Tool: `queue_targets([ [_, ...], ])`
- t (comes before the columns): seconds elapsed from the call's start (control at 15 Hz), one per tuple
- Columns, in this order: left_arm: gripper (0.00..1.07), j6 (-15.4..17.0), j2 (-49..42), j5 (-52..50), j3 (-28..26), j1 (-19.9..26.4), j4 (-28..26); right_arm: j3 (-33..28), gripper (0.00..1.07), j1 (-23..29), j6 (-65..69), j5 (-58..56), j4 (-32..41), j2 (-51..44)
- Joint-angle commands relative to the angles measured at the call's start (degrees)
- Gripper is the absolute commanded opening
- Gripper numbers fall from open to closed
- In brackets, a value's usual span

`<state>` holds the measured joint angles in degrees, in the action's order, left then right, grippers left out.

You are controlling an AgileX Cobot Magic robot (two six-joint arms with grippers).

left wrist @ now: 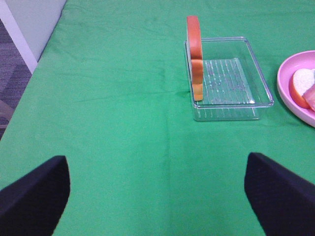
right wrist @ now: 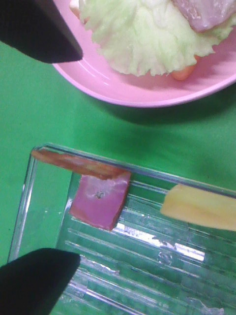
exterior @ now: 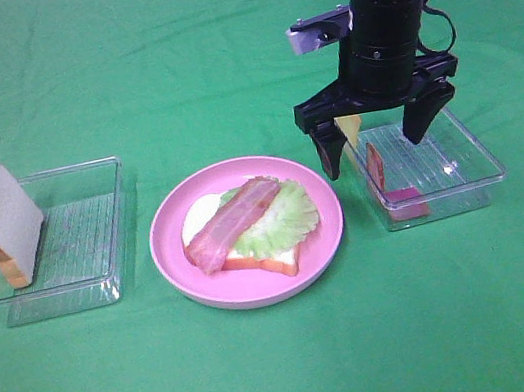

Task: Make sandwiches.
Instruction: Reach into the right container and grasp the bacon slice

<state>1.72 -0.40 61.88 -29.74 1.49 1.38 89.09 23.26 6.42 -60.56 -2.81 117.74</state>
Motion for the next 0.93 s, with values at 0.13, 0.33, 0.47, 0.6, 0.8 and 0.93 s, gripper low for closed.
queue_targets([
  [0.13, 0.89, 0.0, -0.7, -0.2, 0.1, 0.1, 0.2, -0.3, 0.98, -0.1, -0.2, 0.4, -0.1, 2.8],
  [0.33, 0.89, 0.0, -0.7, -0.2, 0.1, 0.1, 0.2, -0.2, 0.96, -0.1, -0.2, 0.9, -0.1, 2.7],
  [0.47, 0.89, 0.0, -0.7, -0.2, 0.1, 0.1, 0.2, -0.2, 0.95, -0.1, -0.2, 0.9, -0.5, 2.6],
  [0.6, 0.89, 0.0, -0.7, -0.2, 0.1, 0.1, 0.2, -0.2, 0.85, -0.1, -0.2, 0.9, -0.5, 2.6],
  [0.8, 0.89, 0.0, -0.7, -0.2, 0.1, 0.1, 0.2, -0.2, 0.47, -0.1, -0.1, 1.1, -0.9, 2.6],
  [0.93, 0.89, 0.0, -0.7, -0.2, 0.1, 0.1, 0.2, -0.2, 0.29, -0.1, 1.0, 1.2, -2.4, 2.7],
])
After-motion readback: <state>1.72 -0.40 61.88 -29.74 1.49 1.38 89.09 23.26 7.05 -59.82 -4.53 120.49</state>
